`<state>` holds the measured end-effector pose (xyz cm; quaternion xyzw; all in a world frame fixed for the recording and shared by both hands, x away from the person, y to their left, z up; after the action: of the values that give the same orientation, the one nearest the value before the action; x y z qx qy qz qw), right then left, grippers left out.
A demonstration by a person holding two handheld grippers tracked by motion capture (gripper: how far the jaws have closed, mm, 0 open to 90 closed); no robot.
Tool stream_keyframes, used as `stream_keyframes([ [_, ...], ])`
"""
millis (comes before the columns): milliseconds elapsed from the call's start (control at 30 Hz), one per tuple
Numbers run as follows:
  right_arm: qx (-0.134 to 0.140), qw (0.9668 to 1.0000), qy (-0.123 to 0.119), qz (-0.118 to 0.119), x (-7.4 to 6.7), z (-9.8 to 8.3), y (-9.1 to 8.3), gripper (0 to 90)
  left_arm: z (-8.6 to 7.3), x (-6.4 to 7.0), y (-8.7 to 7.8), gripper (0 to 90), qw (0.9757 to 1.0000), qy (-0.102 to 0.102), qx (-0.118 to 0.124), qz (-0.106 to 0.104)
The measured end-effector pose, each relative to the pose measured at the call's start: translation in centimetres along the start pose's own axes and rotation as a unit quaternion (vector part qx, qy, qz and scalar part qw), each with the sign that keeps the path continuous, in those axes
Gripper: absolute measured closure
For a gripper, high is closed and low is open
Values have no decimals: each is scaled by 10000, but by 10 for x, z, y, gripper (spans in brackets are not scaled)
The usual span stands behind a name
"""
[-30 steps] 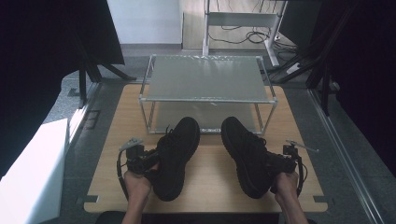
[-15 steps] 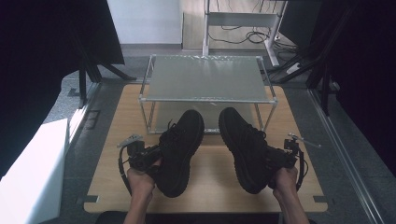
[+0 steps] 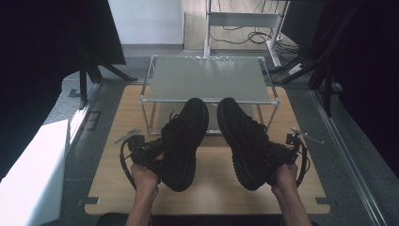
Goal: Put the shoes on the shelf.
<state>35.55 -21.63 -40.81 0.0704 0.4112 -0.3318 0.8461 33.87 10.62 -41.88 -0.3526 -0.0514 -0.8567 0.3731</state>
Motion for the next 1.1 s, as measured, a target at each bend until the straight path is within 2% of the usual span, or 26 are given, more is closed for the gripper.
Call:
stream_keyframes([
  [233,66,10000,-62,-13,-6,10,7,723,16,7,3,797,9999,-1,130,-51],
  [433,123,9999,85,-9,-11,23,12,722,29,1,10,794,9997,-183,181,-8],
  [600,205,9996,176,-52,-11,34,17,722,40,1,13,794,9994,-238,233,1],
  [800,293,9994,95,-138,-18,49,26,722,63,6,21,794,9994,-185,277,51],
  [967,337,9991,22,-252,-21,62,34,722,78,7,31,794,9992,-236,298,140],
  [1100,343,9989,69,-305,-21,71,42,722,89,5,40,794,9987,-277,353,253],
])
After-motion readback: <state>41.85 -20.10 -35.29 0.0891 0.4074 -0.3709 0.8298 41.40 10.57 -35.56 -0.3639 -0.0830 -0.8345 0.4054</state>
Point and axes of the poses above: each handheld gripper's, and its own axes: y roughly forward along the jaws, z roughly out of its top, x roughly to its right, the point moved 7 cm from there along y, roughly forward along the jaws
